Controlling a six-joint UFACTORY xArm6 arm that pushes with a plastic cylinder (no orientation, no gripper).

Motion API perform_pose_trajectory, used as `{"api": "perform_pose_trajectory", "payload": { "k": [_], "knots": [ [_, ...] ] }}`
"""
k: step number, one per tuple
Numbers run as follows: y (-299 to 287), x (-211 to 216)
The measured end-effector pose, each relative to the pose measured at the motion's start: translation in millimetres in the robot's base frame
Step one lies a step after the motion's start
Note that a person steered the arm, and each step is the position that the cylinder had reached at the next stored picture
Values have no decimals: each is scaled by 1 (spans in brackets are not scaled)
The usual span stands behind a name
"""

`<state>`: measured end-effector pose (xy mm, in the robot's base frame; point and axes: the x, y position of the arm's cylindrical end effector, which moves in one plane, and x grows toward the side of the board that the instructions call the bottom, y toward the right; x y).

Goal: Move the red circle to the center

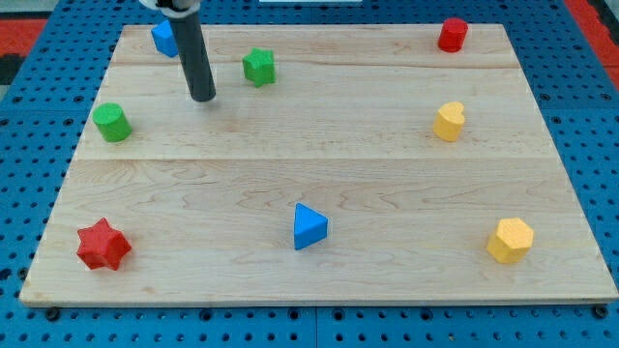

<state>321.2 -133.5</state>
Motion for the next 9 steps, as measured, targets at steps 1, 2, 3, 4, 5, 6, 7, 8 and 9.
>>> {"api": "perform_pose_trajectory", "payload": {
  "k": [1, 2, 3, 4, 5, 6, 7, 8, 9],
  "knots": [
    [101, -40],
    [126, -62],
    [141, -34],
    [244, -88],
    [266, -129],
    [264, -130],
    [269, -130],
    [305, -128],
    [340, -130]
  ]
}}
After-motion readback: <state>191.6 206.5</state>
